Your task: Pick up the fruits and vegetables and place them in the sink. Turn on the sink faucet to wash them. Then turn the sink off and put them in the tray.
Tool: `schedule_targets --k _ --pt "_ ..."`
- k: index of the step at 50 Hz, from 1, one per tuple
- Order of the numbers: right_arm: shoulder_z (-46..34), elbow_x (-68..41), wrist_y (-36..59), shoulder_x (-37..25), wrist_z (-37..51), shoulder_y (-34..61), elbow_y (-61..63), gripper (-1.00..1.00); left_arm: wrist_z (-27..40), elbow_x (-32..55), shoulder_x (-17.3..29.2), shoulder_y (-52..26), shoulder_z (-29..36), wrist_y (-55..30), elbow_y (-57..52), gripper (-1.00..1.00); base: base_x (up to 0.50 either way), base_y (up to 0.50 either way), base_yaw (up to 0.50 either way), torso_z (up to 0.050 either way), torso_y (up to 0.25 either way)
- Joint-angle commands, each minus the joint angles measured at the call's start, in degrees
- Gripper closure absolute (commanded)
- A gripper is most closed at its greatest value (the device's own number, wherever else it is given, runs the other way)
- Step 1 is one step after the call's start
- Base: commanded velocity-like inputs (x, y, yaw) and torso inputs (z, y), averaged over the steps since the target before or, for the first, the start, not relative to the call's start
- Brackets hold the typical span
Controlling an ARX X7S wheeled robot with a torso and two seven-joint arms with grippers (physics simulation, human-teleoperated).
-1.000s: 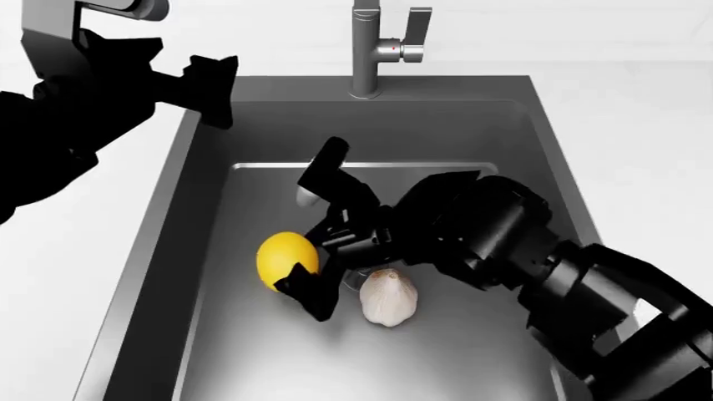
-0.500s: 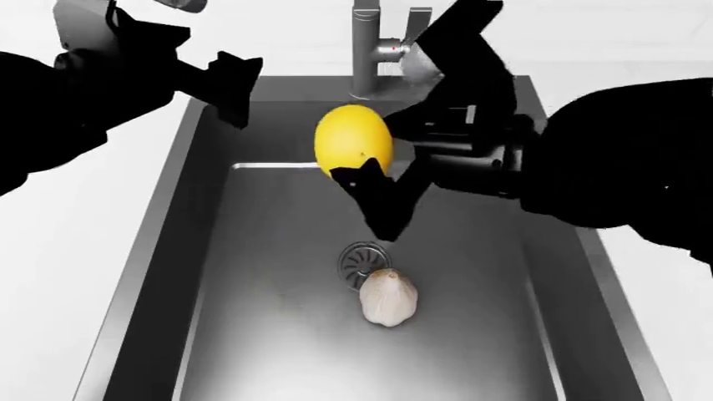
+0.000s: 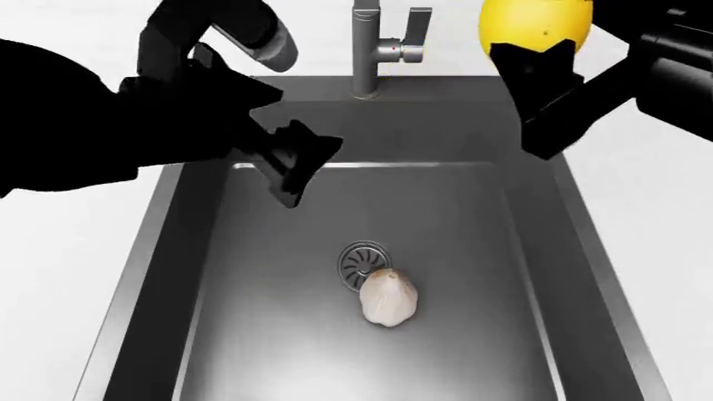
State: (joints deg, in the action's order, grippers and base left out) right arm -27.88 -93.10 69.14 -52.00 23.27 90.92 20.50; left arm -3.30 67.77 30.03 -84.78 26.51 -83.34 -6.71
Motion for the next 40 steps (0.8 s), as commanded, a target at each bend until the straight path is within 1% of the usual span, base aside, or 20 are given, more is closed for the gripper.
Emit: schedule_targets --k 1,3,9,16,21,26,30,33,36,40 --pt "1.03 4.93 1.12 -1.98 -1.78 4.44 -0.44 1.00 12.84 22.70 -3.53 -1.30 2.93 -6.14 0.47 -1.00 0.00 0.00 0.00 0.000 0.000" --pt "0.64 6.76 0.69 -1.67 -2.98 4.57 -0.70 1.00 14.07 25.26 -4.10 -1.07 5.21 -5.65 0.77 -1.00 0.00 0.00 0.00 0.000 0.000" --pt "0.05 8.79 1.08 -1.74 -4.32 6.13 -1.51 1.00 13.51 26.19 -6.51 1.92 9.56 -3.90 0.90 -1.00 0.00 0.00 0.00 0.000 0.000" --pt "-0.78 10.20 0.90 -1.32 -5.08 6.07 -1.92 1.00 7.78 19.07 -8.90 4.58 14.05 -0.71 0.93 -1.00 0.00 0.00 0.00 0.000 0.000" --pt "-1.07 10.91 0.10 -1.15 -5.44 5.07 -1.89 1.00 6.70 17.77 -9.61 5.22 15.46 0.38 1.08 -1.00 0.00 0.00 0.00 0.000 0.000" --pt "-0.67 10.28 -0.40 -1.63 -4.80 4.12 -1.57 1.00 5.80 16.15 -8.89 5.33 16.39 1.42 0.20 -1.00 0.00 0.00 0.00 0.000 0.000" --pt "-0.49 10.46 -1.40 -1.65 -5.00 3.02 -1.40 1.00 1.95 10.00 -7.16 5.09 19.25 4.03 -0.99 -1.00 0.00 0.00 0.00 0.000 0.000" --pt "-0.45 10.33 -1.84 -1.51 -5.01 2.48 -1.22 1.00 -2.28 3.37 -5.86 5.36 23.13 7.57 -0.49 -1.00 0.00 0.00 0.00 0.000 0.000" --pt "-0.47 10.02 -1.70 -1.42 -4.89 2.66 -1.15 1.00 -5.25 -1.51 -5.37 5.49 26.08 10.75 1.06 -1.00 0.00 0.00 0.00 0.000 0.000" --pt "-0.47 10.45 -2.12 -1.45 -4.66 2.35 -1.06 1.00 -6.97 -4.73 -5.37 5.85 28.24 13.22 2.07 -1.00 0.00 0.00 0.00 0.000 0.000"
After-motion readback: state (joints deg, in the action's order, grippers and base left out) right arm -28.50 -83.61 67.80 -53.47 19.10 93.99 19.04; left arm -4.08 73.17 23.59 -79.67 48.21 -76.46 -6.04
